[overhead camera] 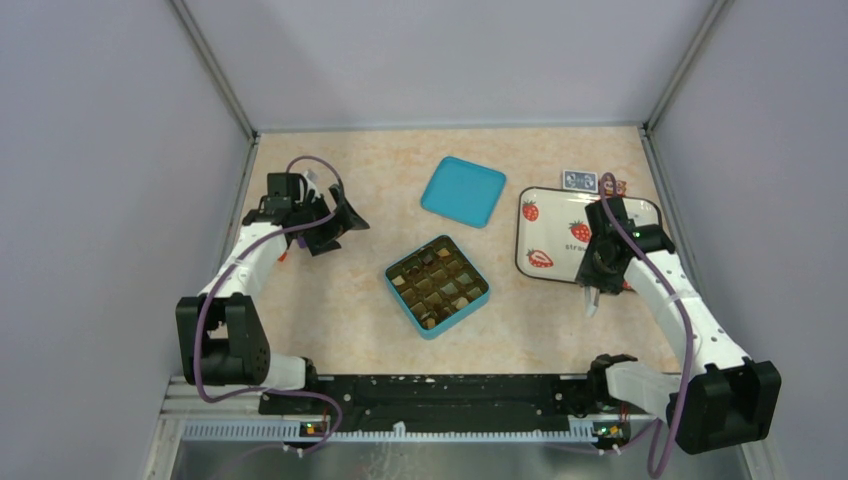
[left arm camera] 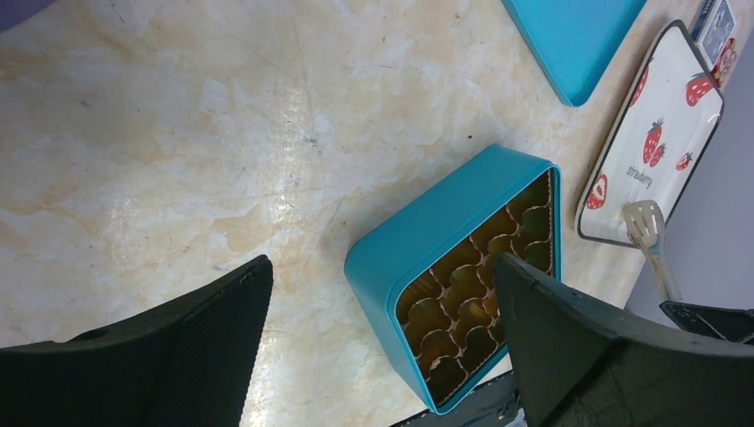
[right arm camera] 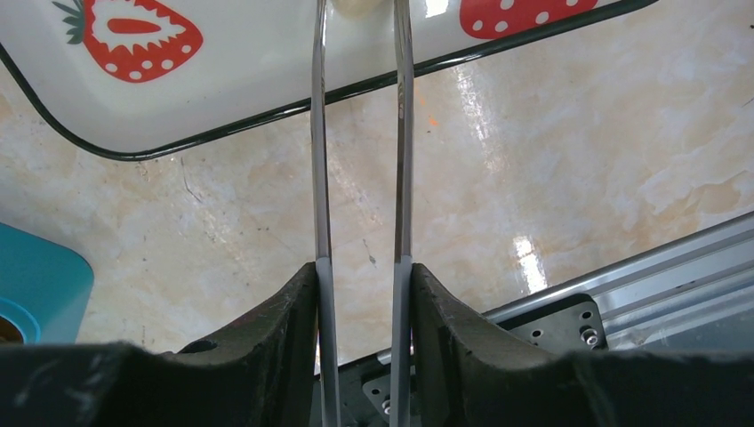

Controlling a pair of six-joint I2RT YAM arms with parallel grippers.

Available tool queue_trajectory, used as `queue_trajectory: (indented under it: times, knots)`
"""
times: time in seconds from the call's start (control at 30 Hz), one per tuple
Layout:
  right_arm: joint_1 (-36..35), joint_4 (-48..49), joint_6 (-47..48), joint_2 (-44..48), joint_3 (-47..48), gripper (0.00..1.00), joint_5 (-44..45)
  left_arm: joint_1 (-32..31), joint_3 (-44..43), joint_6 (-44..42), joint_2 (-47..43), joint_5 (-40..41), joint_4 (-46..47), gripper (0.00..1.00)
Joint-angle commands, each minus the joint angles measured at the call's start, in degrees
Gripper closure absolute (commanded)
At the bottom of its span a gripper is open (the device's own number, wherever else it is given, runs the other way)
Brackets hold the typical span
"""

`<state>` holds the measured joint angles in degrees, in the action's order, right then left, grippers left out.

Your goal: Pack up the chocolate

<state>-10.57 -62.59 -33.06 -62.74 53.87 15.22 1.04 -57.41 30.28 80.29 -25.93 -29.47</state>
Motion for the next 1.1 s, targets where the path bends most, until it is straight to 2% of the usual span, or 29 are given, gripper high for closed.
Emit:
queue_trajectory:
  times: [0.0, 0.47, 0.73, 1.07]
  knots:
    - [0.54, 1.11, 0.45, 0.58, 0.01, 0.7, -0.16, 0.28, 0.81, -0.44, -1.46, -0.58, 2.49, 0.03]
    - [0.5, 1.15, 2.33, 3.16, 1.93, 0.79, -2.76, 0.28, -0.23, -0.09, -2.62, -1.7, 2.6, 0.03]
    - [0.55, 3.52, 7.94, 4.73, 5.16, 0.79, -11.58, 0.28, -0.05, -0.4, -2.44, -2.73, 2.74, 0.02]
    - [0.47, 0.05, 11.14, 7.91, 10.76, 0.79, -13.52, 0.28, 0.29, -0.4, -3.76, -2.7, 2.18, 0.02]
